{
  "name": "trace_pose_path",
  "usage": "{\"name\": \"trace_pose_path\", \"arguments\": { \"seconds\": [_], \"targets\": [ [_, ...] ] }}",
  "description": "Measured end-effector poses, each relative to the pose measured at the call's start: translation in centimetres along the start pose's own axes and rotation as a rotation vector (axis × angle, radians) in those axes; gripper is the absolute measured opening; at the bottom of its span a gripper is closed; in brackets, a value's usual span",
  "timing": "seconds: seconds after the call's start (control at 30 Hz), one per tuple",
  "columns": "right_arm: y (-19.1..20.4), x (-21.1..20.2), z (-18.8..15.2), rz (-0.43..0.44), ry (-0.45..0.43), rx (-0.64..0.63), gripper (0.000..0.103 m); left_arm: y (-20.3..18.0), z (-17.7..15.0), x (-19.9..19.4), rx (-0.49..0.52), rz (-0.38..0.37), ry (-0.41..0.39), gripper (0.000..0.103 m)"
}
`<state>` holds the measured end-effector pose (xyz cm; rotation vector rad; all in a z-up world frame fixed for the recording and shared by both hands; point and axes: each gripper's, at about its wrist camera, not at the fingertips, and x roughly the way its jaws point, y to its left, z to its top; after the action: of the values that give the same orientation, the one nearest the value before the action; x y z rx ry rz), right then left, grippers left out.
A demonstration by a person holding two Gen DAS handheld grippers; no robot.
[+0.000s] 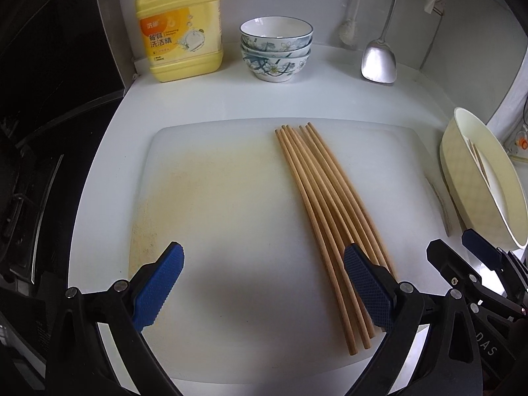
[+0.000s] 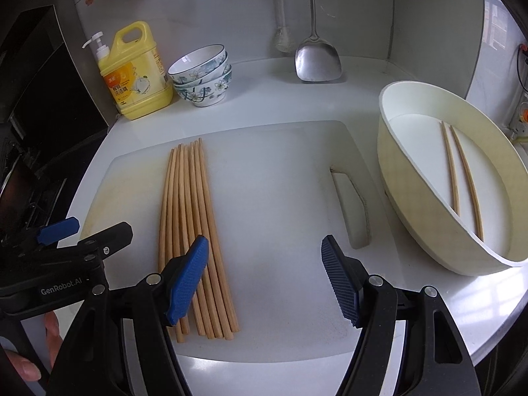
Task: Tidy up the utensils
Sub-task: 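Move both open tools back over the chopstick bundle, then lower both tools onto the chopstick bundle, separating single chopsticks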
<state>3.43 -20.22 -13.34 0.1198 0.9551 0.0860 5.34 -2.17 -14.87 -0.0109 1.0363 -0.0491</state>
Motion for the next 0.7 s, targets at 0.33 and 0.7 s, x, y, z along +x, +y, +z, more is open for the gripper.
{"name": "trace_pose_path", "arguments": {
  "seconds": [0.33, 0.7],
  "targets": [
    [-0.1, 2.6, -0.5, 0.059, 0.003, -0.105, 0.068, 0.7, -1.0, 0.8, -0.066, 0.039, -0.047, 0.096],
    [0.5, 4.2, -0.8, 0.058, -0.002, -0.127, 0.068, 1.2, -1.6, 2.4, -0.076, 0.025, -0.057, 0.096]
  ]
}}
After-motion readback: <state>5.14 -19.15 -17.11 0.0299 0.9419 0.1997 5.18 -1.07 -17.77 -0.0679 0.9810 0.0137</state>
